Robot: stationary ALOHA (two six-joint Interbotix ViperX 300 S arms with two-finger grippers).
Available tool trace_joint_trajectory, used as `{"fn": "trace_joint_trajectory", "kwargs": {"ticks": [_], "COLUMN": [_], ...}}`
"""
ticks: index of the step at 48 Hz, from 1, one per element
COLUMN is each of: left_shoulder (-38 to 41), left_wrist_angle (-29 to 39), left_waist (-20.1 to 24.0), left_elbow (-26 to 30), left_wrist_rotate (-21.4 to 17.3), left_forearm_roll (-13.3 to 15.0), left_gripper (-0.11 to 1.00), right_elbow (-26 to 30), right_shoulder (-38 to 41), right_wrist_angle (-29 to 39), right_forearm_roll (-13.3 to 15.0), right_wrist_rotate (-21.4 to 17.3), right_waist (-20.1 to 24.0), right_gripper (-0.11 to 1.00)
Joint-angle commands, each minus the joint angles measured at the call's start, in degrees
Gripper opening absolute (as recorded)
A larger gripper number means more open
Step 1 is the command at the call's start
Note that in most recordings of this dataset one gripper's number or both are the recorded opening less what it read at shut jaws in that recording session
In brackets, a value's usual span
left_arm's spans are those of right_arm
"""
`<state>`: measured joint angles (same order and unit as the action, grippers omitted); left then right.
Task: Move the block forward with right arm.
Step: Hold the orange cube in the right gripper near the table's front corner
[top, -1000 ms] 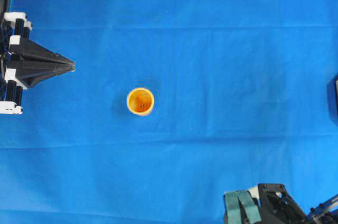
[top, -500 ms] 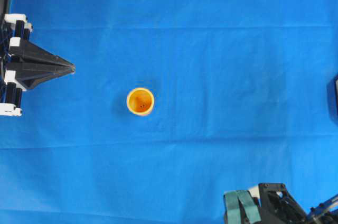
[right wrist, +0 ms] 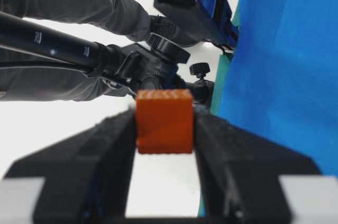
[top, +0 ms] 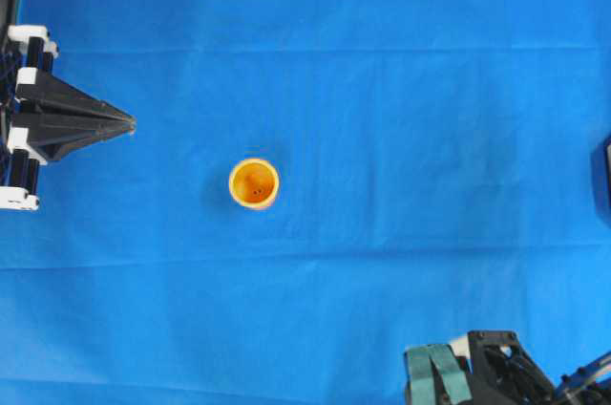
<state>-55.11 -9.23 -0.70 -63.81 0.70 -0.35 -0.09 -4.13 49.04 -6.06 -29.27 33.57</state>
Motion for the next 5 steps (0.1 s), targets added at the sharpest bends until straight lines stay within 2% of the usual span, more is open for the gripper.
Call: {"fn": "trace_joint_trajectory", "kwargs": {"ticks": [1,5], "left_shoulder": [0.3,0.3], "left_wrist_angle": [-1.2,-1.4], "left_waist": [-0.1,-0.1], "left_elbow": [2.4,2.5], "left_wrist_rotate": [-0.3,-0.5], "left_forearm_roll": [-0.2,-0.2], "left_gripper": [0.01,0.01], "right_elbow": [1.5,1.5], "right_shoulder": [-0.8,-0.8], "right_wrist_angle": [-0.2,-0.2], "right_forearm_roll": [-0.1,-0.1], "right_wrist_rotate": [0.0,0.0], "right_waist": [0.3,0.3], "right_gripper": [0.41,0.41]}}
